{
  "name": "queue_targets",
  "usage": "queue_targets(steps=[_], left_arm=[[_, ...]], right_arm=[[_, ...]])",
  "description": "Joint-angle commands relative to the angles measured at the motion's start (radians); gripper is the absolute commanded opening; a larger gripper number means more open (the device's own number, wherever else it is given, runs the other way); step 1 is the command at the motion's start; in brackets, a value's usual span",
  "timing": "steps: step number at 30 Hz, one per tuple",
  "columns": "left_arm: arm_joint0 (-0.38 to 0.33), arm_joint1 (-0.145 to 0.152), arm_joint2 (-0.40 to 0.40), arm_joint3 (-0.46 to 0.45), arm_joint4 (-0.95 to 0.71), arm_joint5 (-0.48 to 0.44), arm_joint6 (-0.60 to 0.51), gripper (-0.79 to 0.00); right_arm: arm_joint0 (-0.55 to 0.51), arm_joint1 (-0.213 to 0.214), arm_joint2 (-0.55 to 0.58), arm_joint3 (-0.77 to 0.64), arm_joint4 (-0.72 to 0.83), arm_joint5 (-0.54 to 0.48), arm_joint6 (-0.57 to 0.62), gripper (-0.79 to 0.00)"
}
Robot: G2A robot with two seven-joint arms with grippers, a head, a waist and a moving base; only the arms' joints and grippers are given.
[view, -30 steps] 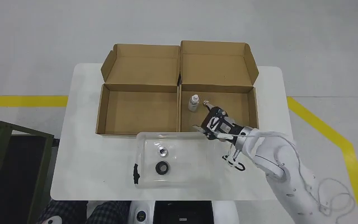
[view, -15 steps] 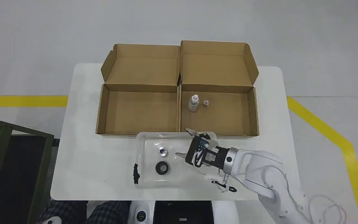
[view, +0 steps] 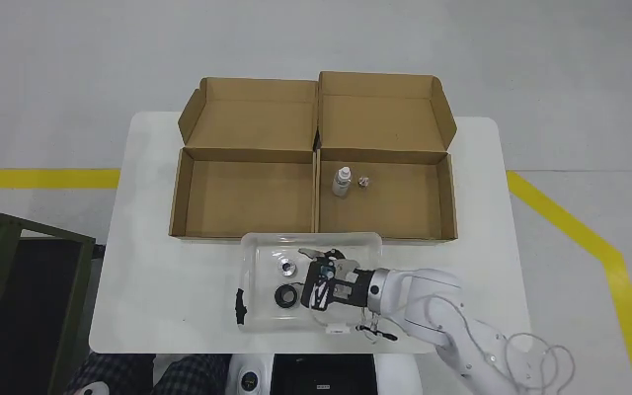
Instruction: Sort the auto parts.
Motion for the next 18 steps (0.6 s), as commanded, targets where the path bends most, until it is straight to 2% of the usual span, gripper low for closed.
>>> queue_targets(steps=[1,18], left_arm=[[0.0,0.0,0.0,0.0,0.0,0.0,0.0,0.0],[0.0,0.0,0.0,0.0,0.0,0.0,0.0,0.0]], right_arm=[[0.013,-0.003,-0.011,0.016,-0.003,-0.001,0.001,-0.413],[0.117,-0.031,-0.082,0.175,0.016,0.004,0.027,-0.425]])
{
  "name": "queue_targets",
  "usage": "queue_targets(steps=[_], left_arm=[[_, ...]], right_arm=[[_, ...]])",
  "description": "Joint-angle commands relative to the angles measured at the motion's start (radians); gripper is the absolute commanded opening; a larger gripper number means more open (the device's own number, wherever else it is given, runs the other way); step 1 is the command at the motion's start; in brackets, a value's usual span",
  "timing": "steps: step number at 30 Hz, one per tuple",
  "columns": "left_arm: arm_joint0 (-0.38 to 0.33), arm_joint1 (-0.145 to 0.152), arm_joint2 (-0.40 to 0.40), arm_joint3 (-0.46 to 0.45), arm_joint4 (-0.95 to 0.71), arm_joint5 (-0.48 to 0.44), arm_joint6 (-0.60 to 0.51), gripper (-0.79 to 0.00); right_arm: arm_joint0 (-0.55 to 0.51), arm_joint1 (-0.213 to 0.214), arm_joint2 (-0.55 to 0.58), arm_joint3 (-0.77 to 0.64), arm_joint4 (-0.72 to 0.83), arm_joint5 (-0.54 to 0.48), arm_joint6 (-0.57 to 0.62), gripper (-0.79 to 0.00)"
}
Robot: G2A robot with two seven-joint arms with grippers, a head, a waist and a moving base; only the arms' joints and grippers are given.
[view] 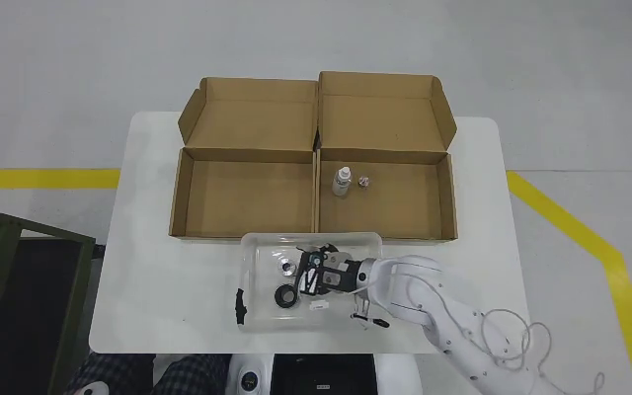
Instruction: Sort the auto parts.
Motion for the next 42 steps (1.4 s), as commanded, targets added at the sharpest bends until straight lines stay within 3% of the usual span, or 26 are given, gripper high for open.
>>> queue_targets(steps=[1,32,37,42], left_arm=[[0.0,0.0,0.0,0.0,0.0,0.0,0.0,0.0],[0.0,0.0,0.0,0.0,0.0,0.0,0.0,0.0],[0.0,0.0,0.0,0.0,0.0,0.0,0.0,0.0],[0.0,0.0,0.0,0.0,0.0,0.0,0.0,0.0]], right_arm=[[0.008,-0.003,-0.007,0.017,0.0,0.001,0.001,-0.425],[0.135,-0.074,-0.157,0.209,0.031,0.023,-0.014,-0.425],[0.151,-0.084,-0.168,0.233,0.039,0.024,-0.013,-0.456],[0.158,-0.09,-0.168,0.246,0.052,0.017,-0.009,-0.554]])
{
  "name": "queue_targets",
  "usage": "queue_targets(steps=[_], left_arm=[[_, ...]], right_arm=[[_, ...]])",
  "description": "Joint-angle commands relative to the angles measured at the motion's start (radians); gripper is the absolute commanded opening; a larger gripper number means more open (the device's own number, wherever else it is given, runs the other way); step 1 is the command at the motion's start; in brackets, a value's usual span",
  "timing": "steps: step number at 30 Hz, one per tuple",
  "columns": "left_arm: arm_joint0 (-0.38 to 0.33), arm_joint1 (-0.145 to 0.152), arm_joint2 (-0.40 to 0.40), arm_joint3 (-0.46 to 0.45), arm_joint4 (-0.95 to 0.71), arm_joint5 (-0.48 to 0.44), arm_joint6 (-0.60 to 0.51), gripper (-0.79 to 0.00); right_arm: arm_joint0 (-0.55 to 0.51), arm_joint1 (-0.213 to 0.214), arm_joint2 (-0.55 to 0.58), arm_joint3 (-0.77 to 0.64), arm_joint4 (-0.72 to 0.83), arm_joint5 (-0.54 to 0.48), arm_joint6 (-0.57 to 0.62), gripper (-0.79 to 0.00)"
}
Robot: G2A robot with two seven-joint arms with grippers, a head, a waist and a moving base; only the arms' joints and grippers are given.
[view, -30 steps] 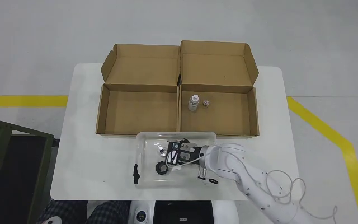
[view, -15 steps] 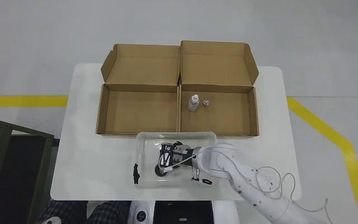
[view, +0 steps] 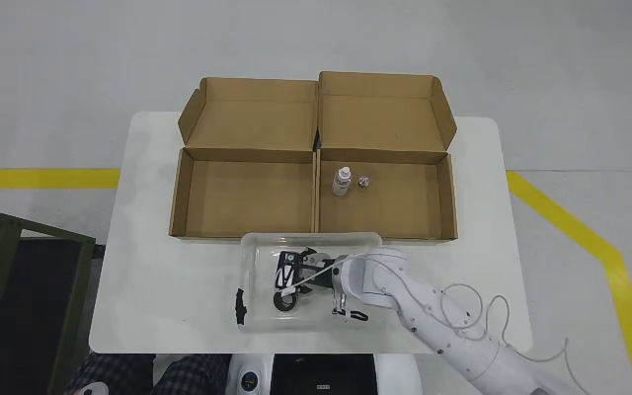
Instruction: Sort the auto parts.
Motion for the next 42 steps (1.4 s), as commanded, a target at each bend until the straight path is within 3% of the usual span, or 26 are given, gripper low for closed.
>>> queue_targets(steps=[1,4,5,13,23,42], left_arm=[[0.0,0.0,0.0,0.0,0.0,0.0,0.0,0.0],[0.0,0.0,0.0,0.0,0.0,0.0,0.0,0.0],[0.0,0.0,0.0,0.0,0.0,0.0,0.0,0.0],[0.0,0.0,0.0,0.0,0.0,0.0,0.0,0.0],[0.0,0.0,0.0,0.0,0.0,0.0,0.0,0.0],[0.0,0.0,0.0,0.0,0.0,0.0,0.0,0.0]], right_arm=[[0.001,-0.001,0.001,0.003,0.004,-0.003,0.002,-0.585],[0.001,-0.003,0.006,0.005,0.014,-0.008,0.003,-0.773],[0.001,-0.003,0.009,0.004,0.019,-0.011,0.001,-0.785],[-0.037,0.013,0.062,-0.065,0.054,-0.043,-0.009,-0.785],[-0.152,0.054,0.214,-0.236,0.119,-0.089,-0.123,-0.785],[-0.281,0.102,0.524,-0.398,0.467,-0.123,-0.188,-0.785]])
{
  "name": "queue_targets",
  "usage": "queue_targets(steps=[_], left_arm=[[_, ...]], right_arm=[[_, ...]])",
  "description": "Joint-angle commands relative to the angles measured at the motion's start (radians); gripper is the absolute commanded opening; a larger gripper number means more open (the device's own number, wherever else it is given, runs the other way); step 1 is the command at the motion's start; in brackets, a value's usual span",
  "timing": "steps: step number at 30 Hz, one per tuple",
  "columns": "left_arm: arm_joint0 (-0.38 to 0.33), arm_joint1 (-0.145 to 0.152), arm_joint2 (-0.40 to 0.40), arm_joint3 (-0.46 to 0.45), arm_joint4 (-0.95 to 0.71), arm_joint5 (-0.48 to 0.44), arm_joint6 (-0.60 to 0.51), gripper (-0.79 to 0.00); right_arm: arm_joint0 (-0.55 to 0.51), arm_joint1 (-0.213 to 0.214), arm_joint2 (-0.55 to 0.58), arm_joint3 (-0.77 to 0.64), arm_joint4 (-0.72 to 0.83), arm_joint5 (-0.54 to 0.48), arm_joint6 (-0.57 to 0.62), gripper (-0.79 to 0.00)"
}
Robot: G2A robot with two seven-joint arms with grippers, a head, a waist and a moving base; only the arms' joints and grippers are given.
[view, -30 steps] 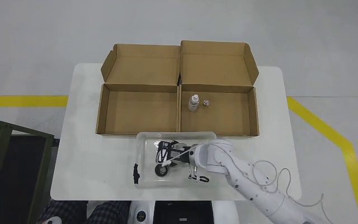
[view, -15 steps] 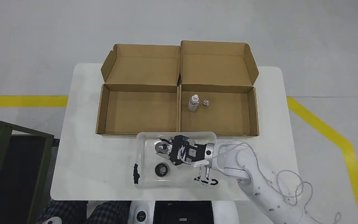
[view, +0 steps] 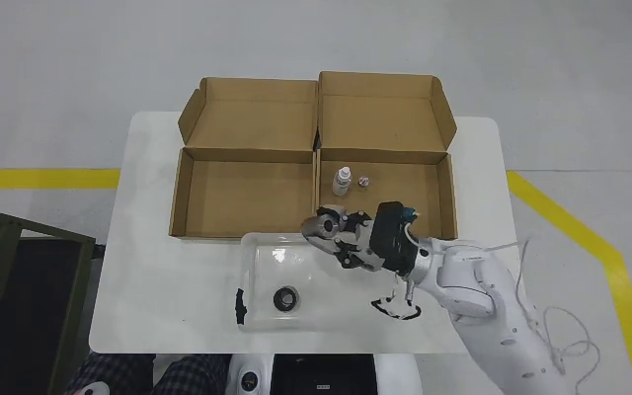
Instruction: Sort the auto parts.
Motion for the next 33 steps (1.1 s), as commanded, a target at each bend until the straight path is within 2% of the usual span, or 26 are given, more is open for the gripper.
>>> queue_targets(steps=[1,11,33], left_arm=[[0.0,0.0,0.0,0.0,0.0,0.0,0.0,0.0],[0.0,0.0,0.0,0.0,0.0,0.0,0.0,0.0],[0.0,0.0,0.0,0.0,0.0,0.0,0.0,0.0]], right_arm=[[-0.006,0.003,0.025,-0.005,0.028,-0.007,-0.004,-0.785],[-0.023,0.011,0.067,-0.021,0.14,-0.028,-0.028,-0.785],[-0.024,0.011,0.067,-0.022,0.145,-0.024,-0.03,-0.785]])
